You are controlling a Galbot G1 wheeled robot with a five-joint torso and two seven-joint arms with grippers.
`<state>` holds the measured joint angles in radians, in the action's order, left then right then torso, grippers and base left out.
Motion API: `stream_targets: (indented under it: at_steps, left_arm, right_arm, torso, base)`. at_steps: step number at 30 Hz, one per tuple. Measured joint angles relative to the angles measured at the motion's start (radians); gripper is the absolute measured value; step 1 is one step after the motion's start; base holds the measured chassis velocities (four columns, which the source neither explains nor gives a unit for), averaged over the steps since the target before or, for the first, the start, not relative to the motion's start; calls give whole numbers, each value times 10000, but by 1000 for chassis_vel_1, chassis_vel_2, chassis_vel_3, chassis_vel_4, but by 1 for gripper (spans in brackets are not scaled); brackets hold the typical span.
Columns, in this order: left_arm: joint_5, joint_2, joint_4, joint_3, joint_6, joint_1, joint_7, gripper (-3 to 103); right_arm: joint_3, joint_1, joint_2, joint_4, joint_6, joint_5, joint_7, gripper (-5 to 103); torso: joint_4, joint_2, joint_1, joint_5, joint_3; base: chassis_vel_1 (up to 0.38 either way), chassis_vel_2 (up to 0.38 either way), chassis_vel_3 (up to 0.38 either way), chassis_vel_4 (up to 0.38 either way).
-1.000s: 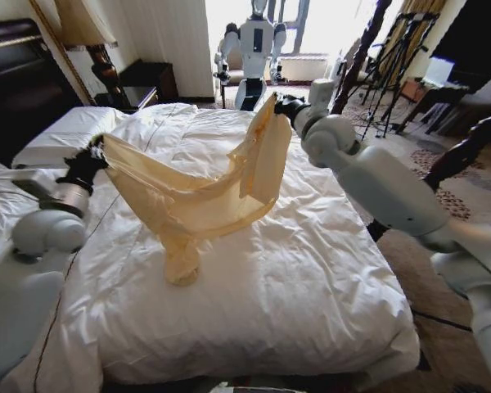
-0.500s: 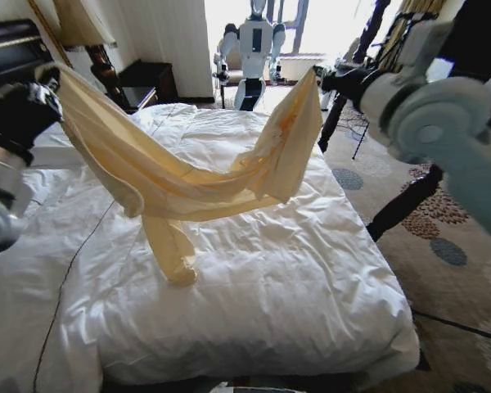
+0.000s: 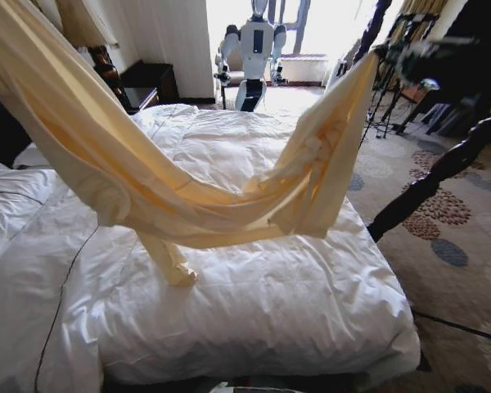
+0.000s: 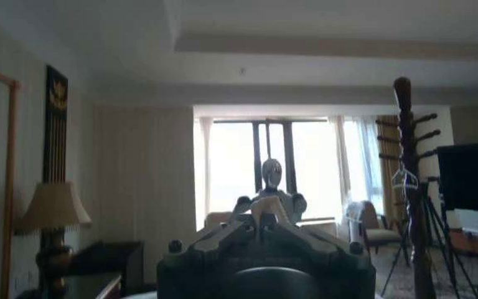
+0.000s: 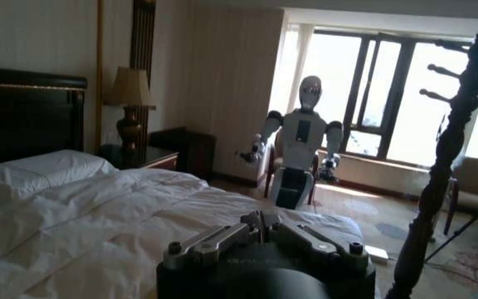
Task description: Pick up the clothes from the bed and hang them on the clothes hanger.
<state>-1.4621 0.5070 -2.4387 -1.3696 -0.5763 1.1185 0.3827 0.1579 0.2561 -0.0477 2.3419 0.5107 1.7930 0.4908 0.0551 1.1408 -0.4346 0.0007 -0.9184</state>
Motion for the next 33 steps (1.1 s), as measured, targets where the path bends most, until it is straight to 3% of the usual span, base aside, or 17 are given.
stream_targets:
  at_steps: [1, 2, 4, 5, 7, 8, 10, 12, 13, 16, 19, 20, 23, 25, 27, 31, 33]
  left_arm:
    - [0, 0, 0, 0, 0, 0, 0, 1]
    - [780, 941, -245, 794, -75, 690, 19, 1]
    - [1907, 2118, -430, 1940, -103, 1522, 27, 1]
    - [1907, 2118, -430, 1940, -103, 1522, 27, 1]
    - [2917, 3055, -438, 2670, -273, 2338, 18, 1]
    - [2917, 3055, -438, 2670, -273, 2338, 18, 1]
    - [3988, 3792, -284, 2844, -435, 3400, -260, 1]
    - [4396, 3986, -176, 2826, -441, 3797, -437, 1]
    - [5119, 4259, 103, 2779, -401, 4432, -726, 1]
    - [6156, 4553, 771, 2791, -224, 4998, -1011, 1]
    - [7567, 4810, 2221, 3099, -165, 5099, -1639, 1]
    - [7567, 4810, 2221, 3099, -165, 5099, -1639, 1]
    - [8684, 5115, 3210, 3485, -74, 5019, -2562, 4]
    - [8892, 5217, 3437, 3658, 25, 4940, -2603, 4]
    - [9250, 5459, 3809, 3996, 262, 4706, -2484, 20]
    - [9314, 5526, 3862, 4012, 308, 4520, -2425, 31]
    - [9319, 5527, 3866, 3985, 313, 4455, -2393, 36]
  right_arm:
    - [0, 0, 0, 0, 0, 0, 0, 0]
    - [-379, -1347, 191, 371, -97, -55, 463, 0]
    - [-518, -2839, -198, 605, 26, 50, 1708, 0]
    - [-518, -2839, -198, 605, 26, 50, 1708, 0]
    - [-593, -4171, -950, 687, 692, 513, 3555, 0]
    - [-593, -4171, -950, 687, 692, 513, 3555, 0]
    - [-724, -5907, -1730, 624, 1300, 720, 4904, 0]
    - [-769, -6508, -1971, 543, 1442, 645, 5086, 0]
    - [-812, -7384, -2394, 378, 1636, 233, 5182, 0]
    - [-814, -8213, -2990, 8, 1914, -638, 5069, -3]
    - [-643, -8452, -3754, -1109, 1995, -1933, 4147, 1]
    - [-643, -8452, -3754, -1109, 1995, -1933, 4147, 1]
    - [-100, -7783, -4390, -2267, 1963, -3079, 2393, 6]
    - [213, -7423, -4588, -2572, 1951, -3298, 1957, 9]
    - [1223, -6551, -5214, -3198, 1901, -3791, 1267, 18]
    - [2239, -5912, -5323, -3308, 2146, -4502, 350, 34]
    - [2700, -5589, -5176, -3292, 2182, -4765, -67, 34]
  torso:
    - [0, 0, 0, 0, 0]
    - [5, 0, 1, -21, 1]
    - [-8, -1, 1, -12, 0]
    - [-8, -1, 1, -12, 0]
    - [-16, -3, -2, -19, -2]
    - [-16, -3, -2, -19, -2]
    - [-12, -4, -5, -7, -3]
    - [-8, -4, -4, -6, -3]
    - [-8, -4, -1, -3, -1]
    - [-8, -3, 3, -4, 1]
    - [-5, -3, 0, -17, 0]
    - [-5, -3, 0, -17, 0]
    - [-6, -3, -2, -9, -2]
    - [-4, -4, -2, -14, -2]
    - [-12, -4, -2, -13, -2]
    - [-11, -4, -3, -9, -2]
    - [-6, -3, -3, -9, -2]
  base:
    - [0, 0, 0, 0]
    - [0, 0, 0, 0]
    - [0, 0, 0, 0]
    - [0, 0, 0, 0]
    - [0, 0, 0, 0]
    - [0, 0, 0, 0]
    - [0, 0, 0, 0]
    - [0, 0, 0, 0]
    - [0, 0, 0, 0]
    - [0, 0, 0, 0]
    - [0, 0, 0, 0]
    - [0, 0, 0, 0]
    - [0, 0, 0, 0]
    - [0, 0, 0, 0]
    - [0, 0, 0, 0]
    - [0, 0, 0, 0]
    - [0, 0, 0, 0]
